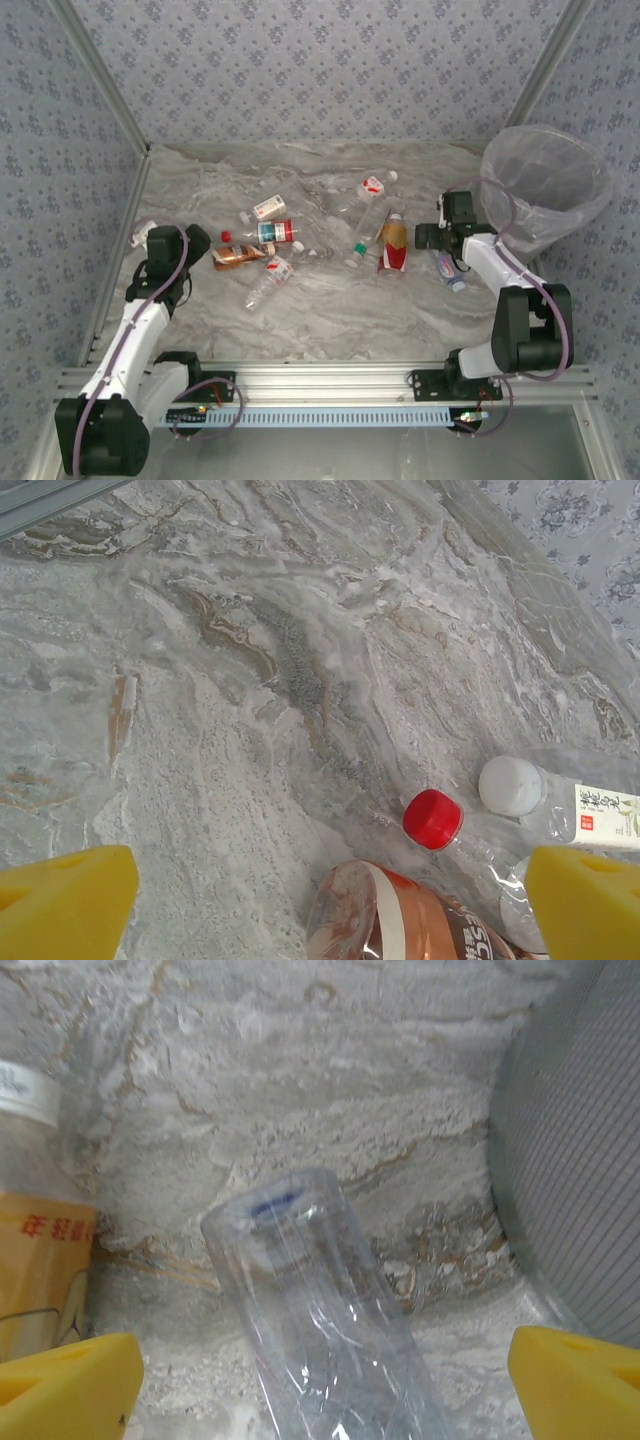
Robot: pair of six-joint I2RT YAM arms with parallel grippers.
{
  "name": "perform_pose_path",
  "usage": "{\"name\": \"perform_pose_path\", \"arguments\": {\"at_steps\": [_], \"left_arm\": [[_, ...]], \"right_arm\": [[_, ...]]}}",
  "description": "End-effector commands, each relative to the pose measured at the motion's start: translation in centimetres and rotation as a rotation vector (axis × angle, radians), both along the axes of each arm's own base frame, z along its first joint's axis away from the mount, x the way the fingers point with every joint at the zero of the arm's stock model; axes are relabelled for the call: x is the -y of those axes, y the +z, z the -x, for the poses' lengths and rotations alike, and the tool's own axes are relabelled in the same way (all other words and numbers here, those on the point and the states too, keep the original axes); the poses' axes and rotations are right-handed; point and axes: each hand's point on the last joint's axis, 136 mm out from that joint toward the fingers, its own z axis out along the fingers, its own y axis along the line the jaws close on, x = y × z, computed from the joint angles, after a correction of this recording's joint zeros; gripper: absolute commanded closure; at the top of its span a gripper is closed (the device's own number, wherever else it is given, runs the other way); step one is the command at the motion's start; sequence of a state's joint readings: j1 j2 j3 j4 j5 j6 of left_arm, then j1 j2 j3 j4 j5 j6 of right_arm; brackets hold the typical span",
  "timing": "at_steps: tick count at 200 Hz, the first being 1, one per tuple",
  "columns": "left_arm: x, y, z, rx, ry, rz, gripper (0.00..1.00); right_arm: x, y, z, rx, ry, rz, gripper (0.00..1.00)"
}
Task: Put the plastic bottles in the bin
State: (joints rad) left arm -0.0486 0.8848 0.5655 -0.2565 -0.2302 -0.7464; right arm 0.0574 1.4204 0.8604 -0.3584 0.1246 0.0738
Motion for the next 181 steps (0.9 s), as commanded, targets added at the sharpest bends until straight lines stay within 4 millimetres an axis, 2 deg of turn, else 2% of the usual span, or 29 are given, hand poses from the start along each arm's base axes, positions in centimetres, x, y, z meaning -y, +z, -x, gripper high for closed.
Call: {"name": "perform_pose_path", "arguments": {"at_steps": [1,75,114,143,181], "left_arm": [[0.4,0.5,-0.7,0.023,-0.009,0.018,0.01],[0.8,-0.7,-1.5,-0.028,-0.012,0.043,0.00],[0.6,-1.0,-1.3,-0.036,-0.005,0.037,0.01],[0.6,-1.2,-1.2,-0.040,0.000,0.035,0.01],[0.6,-1.2,-1.2,-0.043,-0.001,0.036,0.01]], "right_arm": [[-0.3,-0.8,0.8,-0.088,-0.008,-0.019,0.07],[0.2,-4.4,0.5,-0.219,-0.053,0.007,0.15],[-1.2,-5.7,0.5,-0.255,-0.037,-0.053,0.22],[-1.6,-5.8,0.6,-0.263,-0.032,-0.047,0.37],[-1.1,-4.6,0.3,-0.205,-0.067,-0.039,0.46]]}}
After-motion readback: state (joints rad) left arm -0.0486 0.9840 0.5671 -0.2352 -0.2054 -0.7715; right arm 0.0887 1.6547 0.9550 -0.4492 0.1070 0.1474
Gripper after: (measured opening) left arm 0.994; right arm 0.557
